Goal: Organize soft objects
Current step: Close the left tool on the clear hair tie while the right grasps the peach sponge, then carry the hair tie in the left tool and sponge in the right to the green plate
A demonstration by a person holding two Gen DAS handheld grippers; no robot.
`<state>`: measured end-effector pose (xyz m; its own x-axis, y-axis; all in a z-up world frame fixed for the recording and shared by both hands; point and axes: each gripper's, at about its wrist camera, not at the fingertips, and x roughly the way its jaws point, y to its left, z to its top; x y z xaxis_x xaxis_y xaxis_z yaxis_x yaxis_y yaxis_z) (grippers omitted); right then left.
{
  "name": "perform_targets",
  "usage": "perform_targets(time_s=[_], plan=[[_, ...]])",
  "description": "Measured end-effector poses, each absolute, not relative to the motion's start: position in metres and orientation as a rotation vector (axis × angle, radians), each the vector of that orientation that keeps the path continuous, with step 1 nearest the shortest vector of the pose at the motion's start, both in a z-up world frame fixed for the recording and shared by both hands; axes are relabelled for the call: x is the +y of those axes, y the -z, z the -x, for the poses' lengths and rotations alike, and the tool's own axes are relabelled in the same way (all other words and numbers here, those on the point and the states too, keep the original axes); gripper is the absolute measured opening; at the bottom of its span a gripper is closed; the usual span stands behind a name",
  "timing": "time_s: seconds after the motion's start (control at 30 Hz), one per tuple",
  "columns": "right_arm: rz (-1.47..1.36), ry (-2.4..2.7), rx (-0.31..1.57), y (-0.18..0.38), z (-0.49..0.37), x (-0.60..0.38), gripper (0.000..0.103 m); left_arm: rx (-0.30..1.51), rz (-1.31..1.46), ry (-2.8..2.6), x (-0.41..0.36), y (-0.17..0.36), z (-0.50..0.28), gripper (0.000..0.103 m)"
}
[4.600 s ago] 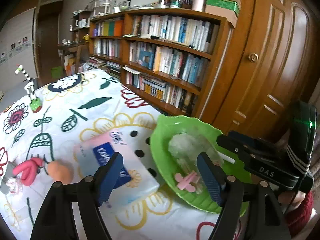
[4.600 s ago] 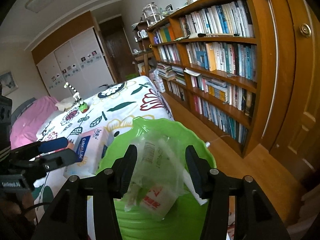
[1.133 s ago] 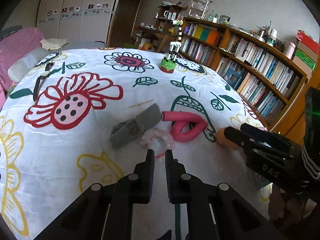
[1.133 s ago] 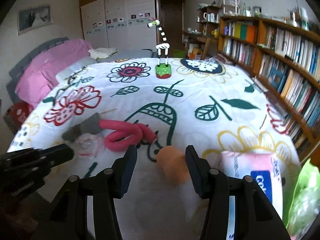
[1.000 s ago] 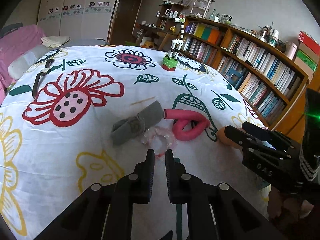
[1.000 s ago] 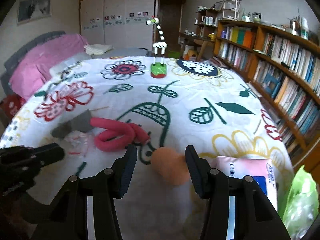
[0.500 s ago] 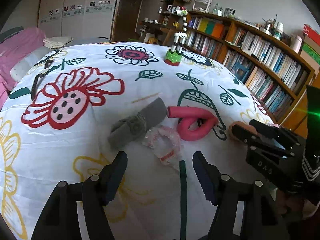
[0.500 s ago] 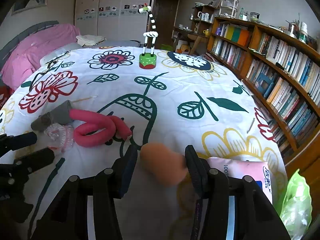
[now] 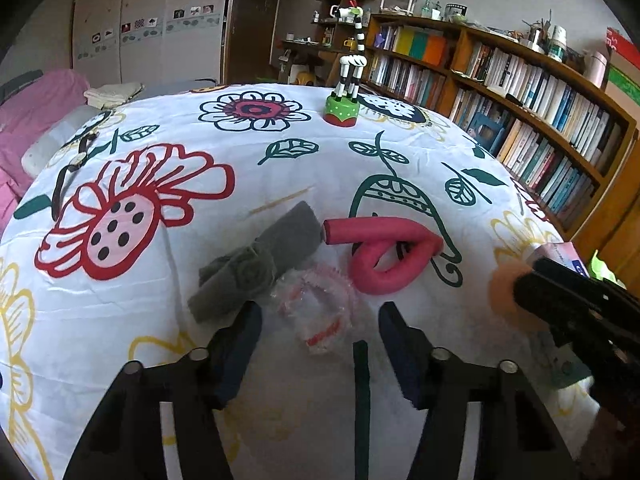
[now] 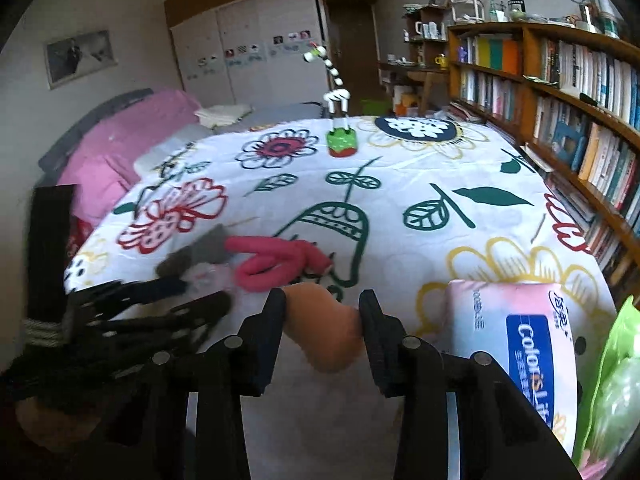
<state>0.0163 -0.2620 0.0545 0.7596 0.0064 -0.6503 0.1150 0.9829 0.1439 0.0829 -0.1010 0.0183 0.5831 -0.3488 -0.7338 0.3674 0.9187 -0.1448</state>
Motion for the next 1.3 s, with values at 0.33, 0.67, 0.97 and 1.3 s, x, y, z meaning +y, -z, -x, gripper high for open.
perform_targets(time_s=[0.33,0.67,0.97,1.3], plan=[[-0.222,0.022,0.681,-0.061,0.010,-0.256,0.039,0.843,-0.044,0.399,-0.106,-0.018,-0.081,0.015],[-0.257,0.033,0.637,-0.073,0.034,-0.267,0.039,0.835,0.031,0.418,-0.094,-0.030,-0.058,0.013],[-0.307,0.012,0.633,-0.075,0.054,-0.276,0.039,0.796,0.036,0.458,-0.099,-0.048,-0.040,0.013],[-0.316,0.044,0.636,-0.072,0.089,-0.288,0.039,0.776,0.024,0.526,-0.117,-0.060,-0.023,0.013]])
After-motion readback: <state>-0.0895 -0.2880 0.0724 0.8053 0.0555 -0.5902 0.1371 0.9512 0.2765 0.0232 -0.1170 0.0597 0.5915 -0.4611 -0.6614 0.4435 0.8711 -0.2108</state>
